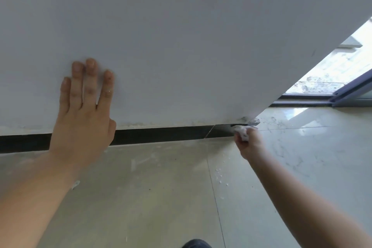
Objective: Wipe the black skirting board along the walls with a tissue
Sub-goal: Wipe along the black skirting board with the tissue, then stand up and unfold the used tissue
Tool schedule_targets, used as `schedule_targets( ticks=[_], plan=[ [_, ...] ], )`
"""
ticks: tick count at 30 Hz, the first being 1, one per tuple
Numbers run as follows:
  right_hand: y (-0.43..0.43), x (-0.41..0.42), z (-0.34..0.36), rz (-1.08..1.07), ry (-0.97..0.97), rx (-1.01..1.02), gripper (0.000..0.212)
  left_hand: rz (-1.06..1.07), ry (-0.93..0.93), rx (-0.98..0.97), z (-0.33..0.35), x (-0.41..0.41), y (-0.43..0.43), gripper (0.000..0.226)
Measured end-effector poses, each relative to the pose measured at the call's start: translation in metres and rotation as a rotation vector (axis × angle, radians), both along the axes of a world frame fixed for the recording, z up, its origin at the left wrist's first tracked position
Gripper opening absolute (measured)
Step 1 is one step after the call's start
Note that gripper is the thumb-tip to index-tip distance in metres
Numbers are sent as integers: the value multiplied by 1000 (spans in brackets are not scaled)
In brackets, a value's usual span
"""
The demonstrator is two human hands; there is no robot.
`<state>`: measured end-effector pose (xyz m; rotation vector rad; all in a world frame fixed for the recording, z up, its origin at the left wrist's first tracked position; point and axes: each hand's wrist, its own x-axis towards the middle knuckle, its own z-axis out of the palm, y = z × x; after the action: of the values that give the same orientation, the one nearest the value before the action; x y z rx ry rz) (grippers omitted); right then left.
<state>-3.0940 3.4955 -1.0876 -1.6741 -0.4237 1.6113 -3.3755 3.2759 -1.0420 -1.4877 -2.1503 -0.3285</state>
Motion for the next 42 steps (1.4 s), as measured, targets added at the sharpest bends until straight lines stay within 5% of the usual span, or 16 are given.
schedule_targets(
  ticks=[4,12,16,18,22,25,30,42],
  plan=[
    [4,21,-8,-133,-128,-55,23,-16,-11,-25,4,-2,-5,90],
    [-78,-98,-34,464,10,-112,4,45,-39,-163,12,3,-12,103],
    [-113,-150,-16,942,-226,-213,9,64,-30,-212,18,3,-17,102],
    [-121,-161,6,1098,-347,-186,10,52,-35,-247,24,2,-23,100],
    [-138,-157,61,1239,-258,26,11,105,-223,-390,61,5,-53,94],
    [-164,-156,120,1291,-287,28,19,253,-509,-526,105,21,-93,70],
    [-222,-158,258,1433,-319,16,15,396,-857,-454,221,57,-174,50],
    [-359,-193,687,1947,-241,424,12,800,-910,-101,628,85,-313,50]
  ],
)
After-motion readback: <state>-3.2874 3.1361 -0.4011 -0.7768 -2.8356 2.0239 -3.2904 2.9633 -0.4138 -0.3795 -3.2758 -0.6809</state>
